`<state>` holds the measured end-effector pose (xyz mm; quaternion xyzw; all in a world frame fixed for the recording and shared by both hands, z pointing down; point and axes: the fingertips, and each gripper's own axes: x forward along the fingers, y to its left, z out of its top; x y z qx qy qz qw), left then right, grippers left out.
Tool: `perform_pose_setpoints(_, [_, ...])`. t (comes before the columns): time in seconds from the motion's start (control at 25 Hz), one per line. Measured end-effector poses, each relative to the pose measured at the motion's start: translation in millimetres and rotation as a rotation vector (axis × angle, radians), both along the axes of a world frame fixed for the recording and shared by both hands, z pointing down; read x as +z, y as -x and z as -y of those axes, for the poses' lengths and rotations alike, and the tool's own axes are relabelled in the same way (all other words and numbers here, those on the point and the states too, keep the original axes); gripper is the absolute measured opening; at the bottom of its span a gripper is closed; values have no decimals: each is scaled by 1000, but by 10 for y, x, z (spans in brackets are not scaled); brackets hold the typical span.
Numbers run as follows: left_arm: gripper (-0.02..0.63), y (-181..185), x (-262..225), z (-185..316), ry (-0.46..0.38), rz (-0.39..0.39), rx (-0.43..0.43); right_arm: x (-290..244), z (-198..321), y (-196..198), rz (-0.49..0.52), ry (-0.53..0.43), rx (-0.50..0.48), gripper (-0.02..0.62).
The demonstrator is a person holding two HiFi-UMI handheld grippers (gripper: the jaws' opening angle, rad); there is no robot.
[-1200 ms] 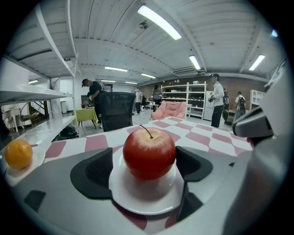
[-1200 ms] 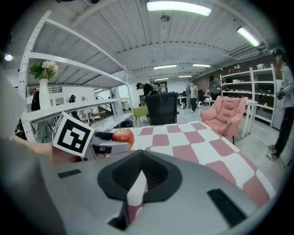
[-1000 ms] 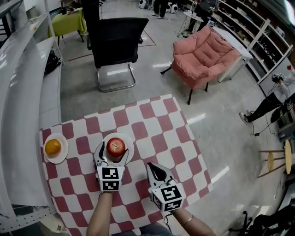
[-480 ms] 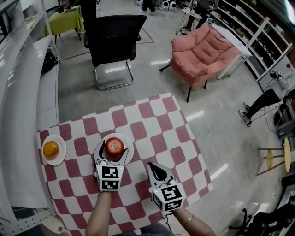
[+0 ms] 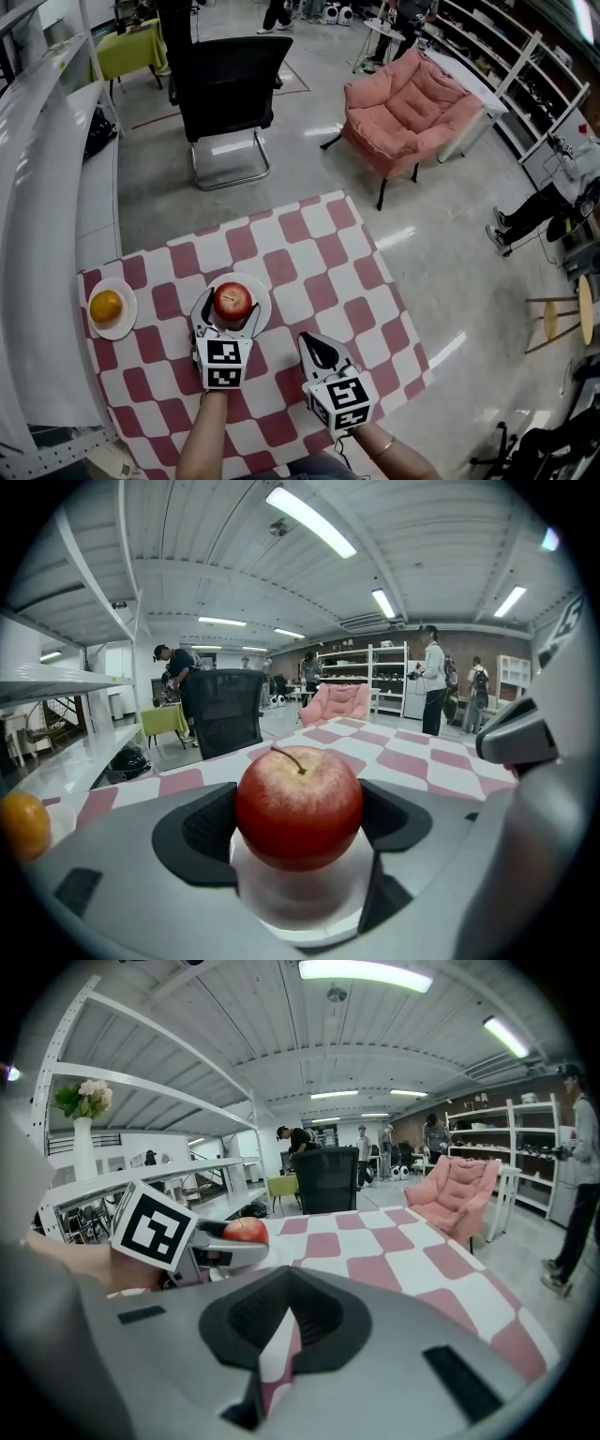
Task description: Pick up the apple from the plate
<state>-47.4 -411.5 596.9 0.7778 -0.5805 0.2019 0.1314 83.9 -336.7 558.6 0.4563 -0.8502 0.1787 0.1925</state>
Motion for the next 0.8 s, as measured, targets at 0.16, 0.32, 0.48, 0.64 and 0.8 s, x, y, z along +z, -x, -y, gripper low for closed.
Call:
perform_pose_setpoints(0.16, [407,-43,-115,-39,-21,-1,11,-75,-37,0,5,-17,6,9])
perform_pose_setpoints(0.32, [407,-35,-259,-89,-41,-8,16,-168,-88,9,11,-37,19,9])
perform_pose_setpoints(0.48, [407,-3,-386,-158,-48,-13,20,-284,-149,41,13,-59,25,9])
perform_pose_setpoints(0.64, [407,12,-531,-247,-67,-16,33,-387,-225,69,20,-83,34,9])
perform_pose_setpoints(0.8, [407,17,-698,-350,-90,-14,50,-504,-311,92,29,-106,45,9])
